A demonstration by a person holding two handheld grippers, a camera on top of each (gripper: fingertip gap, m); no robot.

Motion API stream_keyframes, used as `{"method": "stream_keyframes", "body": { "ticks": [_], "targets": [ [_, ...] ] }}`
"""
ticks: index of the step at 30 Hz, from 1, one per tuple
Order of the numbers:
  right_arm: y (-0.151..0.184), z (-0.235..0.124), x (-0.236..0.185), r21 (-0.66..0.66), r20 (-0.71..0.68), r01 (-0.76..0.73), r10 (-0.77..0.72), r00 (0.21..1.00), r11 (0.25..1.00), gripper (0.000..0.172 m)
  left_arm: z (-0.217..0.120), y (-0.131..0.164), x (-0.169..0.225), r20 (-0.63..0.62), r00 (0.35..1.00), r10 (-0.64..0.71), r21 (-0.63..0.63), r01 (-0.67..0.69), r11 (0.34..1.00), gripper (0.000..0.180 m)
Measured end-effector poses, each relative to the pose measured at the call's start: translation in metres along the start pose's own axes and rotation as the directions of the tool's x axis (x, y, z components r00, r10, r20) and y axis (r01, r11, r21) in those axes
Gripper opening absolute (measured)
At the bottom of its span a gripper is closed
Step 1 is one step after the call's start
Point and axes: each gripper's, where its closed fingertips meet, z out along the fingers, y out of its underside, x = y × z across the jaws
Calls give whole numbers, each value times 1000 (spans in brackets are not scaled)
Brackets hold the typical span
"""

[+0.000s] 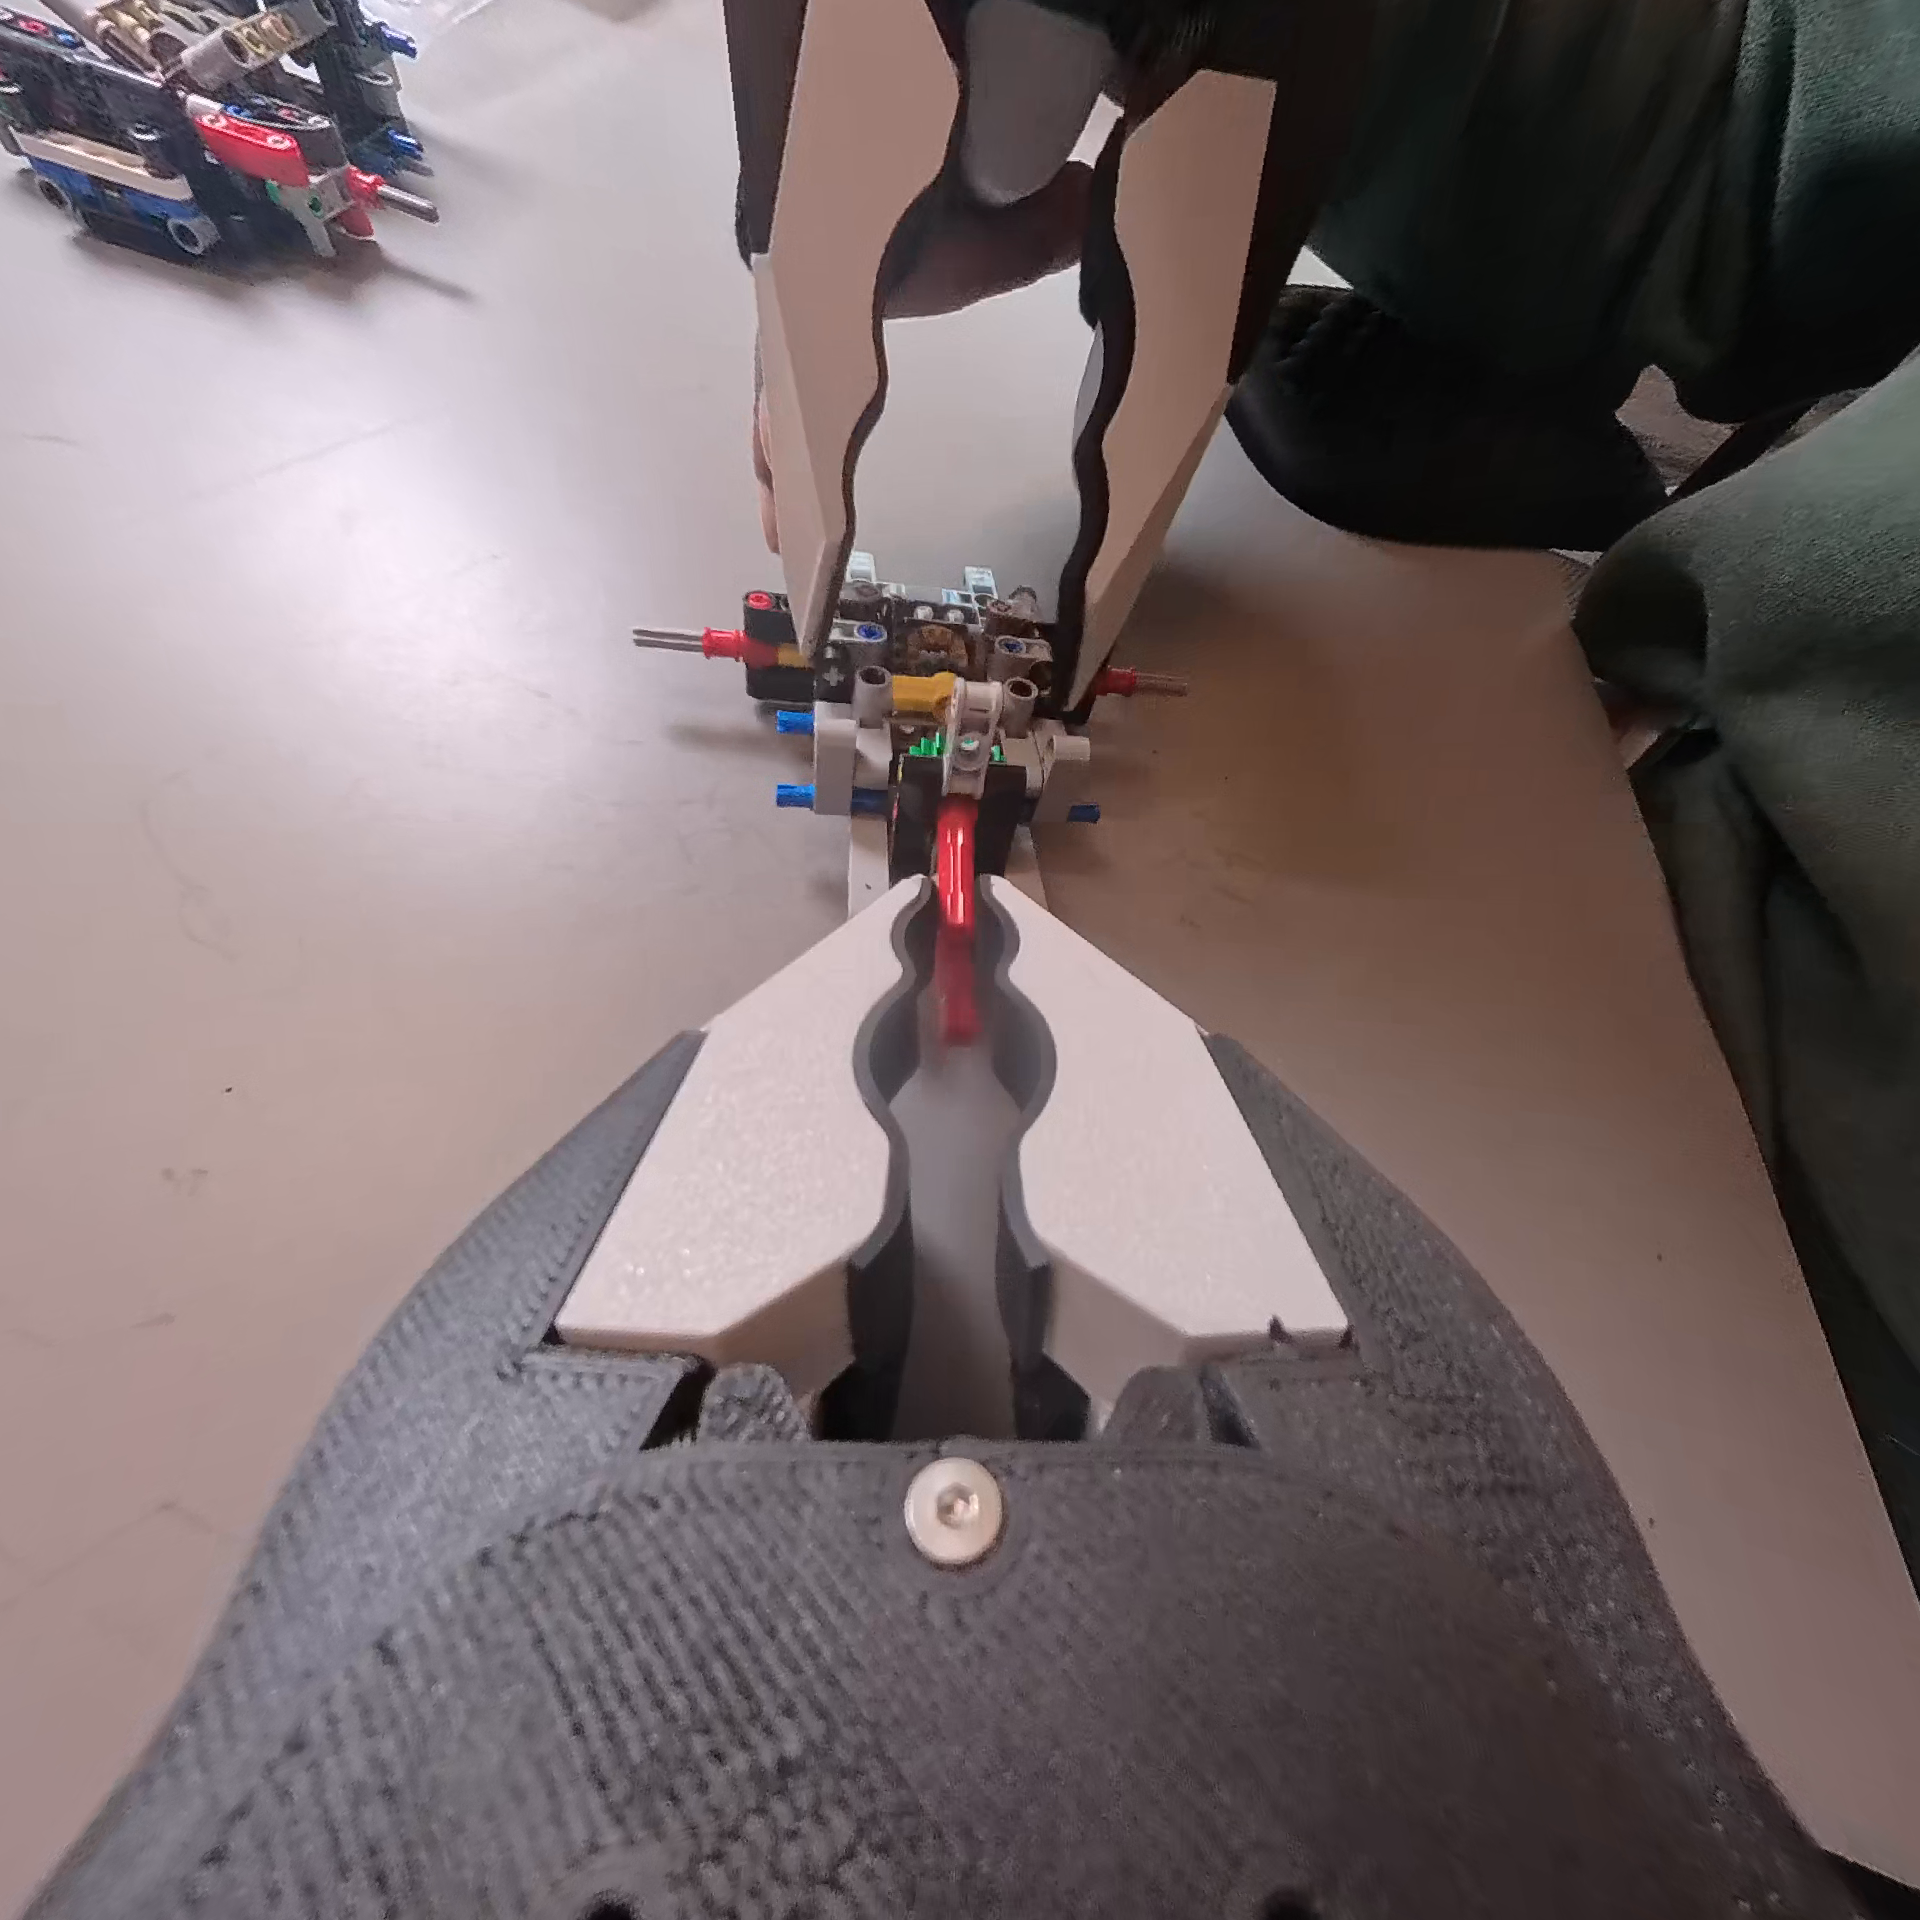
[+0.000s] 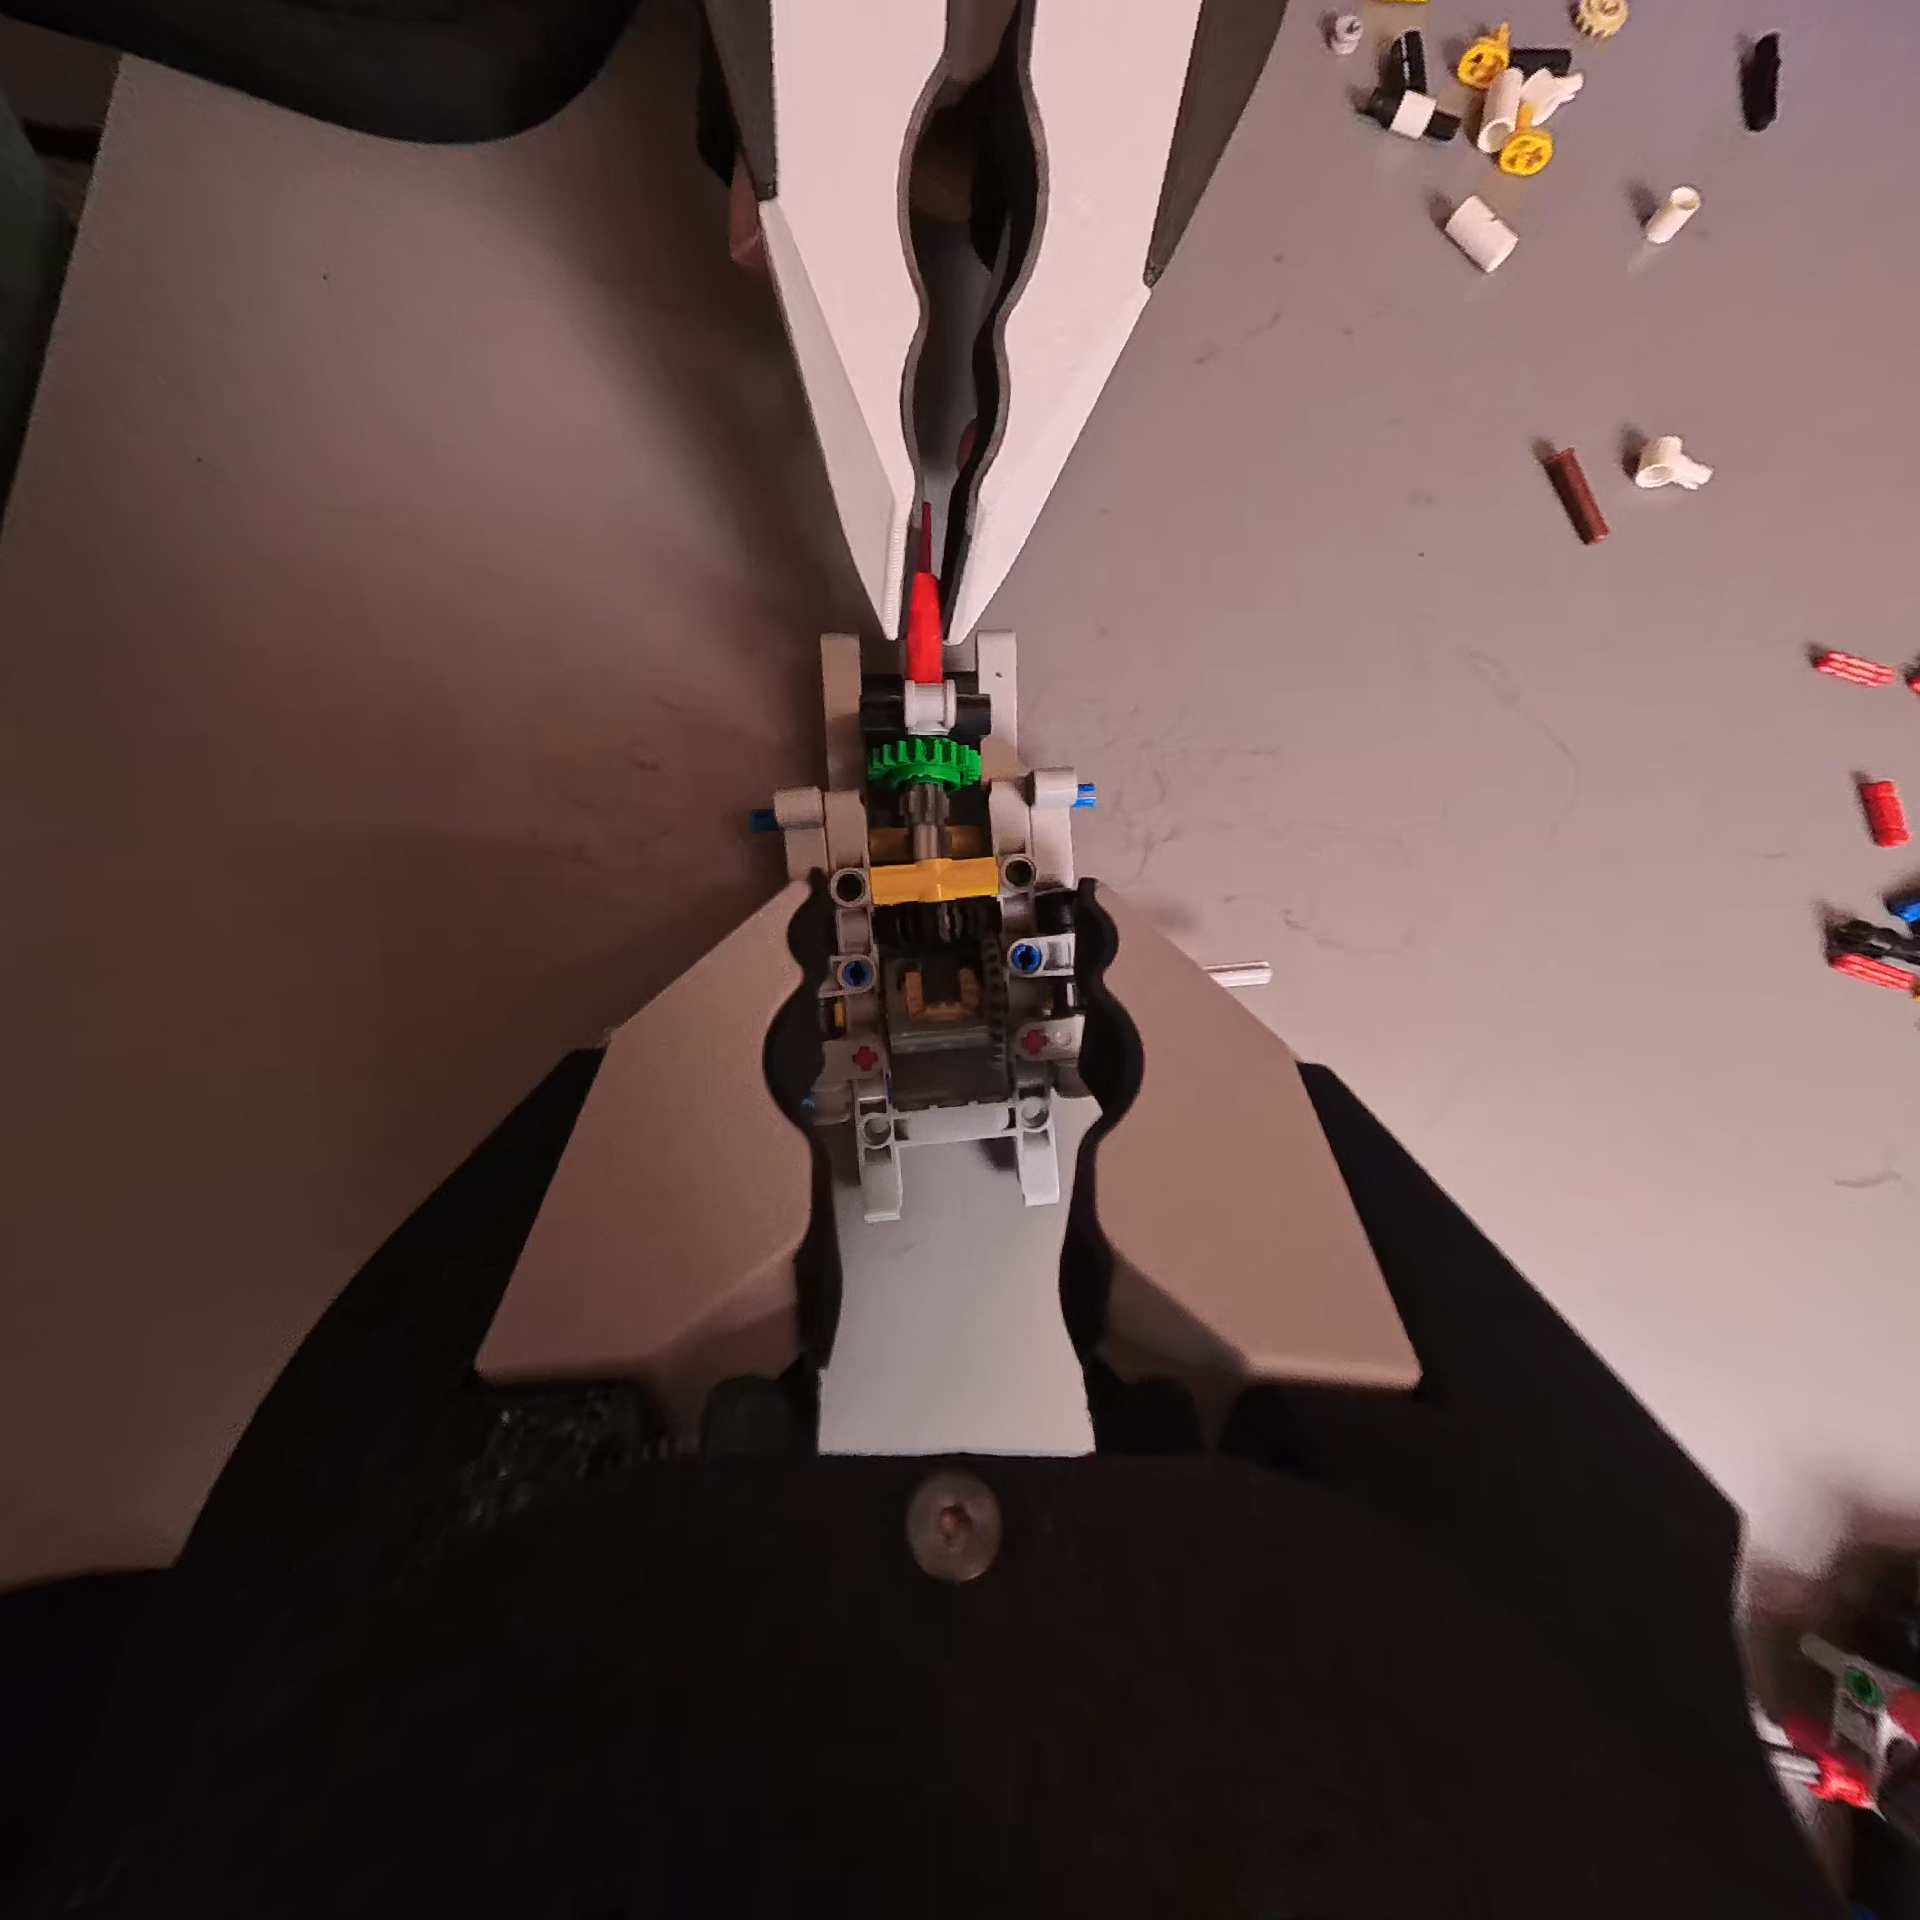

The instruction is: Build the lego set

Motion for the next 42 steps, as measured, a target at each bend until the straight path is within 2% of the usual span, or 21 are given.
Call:
{"method": "stream_keyframes", "body": {
  "ticks": [12,18,42],
  "targets": [
    [1,-2,2,64,-30,16,-14,999,998,44,2,-4,-2,-7,998,-69,20,69,997,5],
    [2,-1,3,67,-52,-10,13,999,998,44,5,1,-4,-7,983,-184,20,184,983,5],
    [1,1,3,59,-79,-7,12,997,998,44,10,3,-5,27,987,-161,1,161,987,5]
  ]
}}
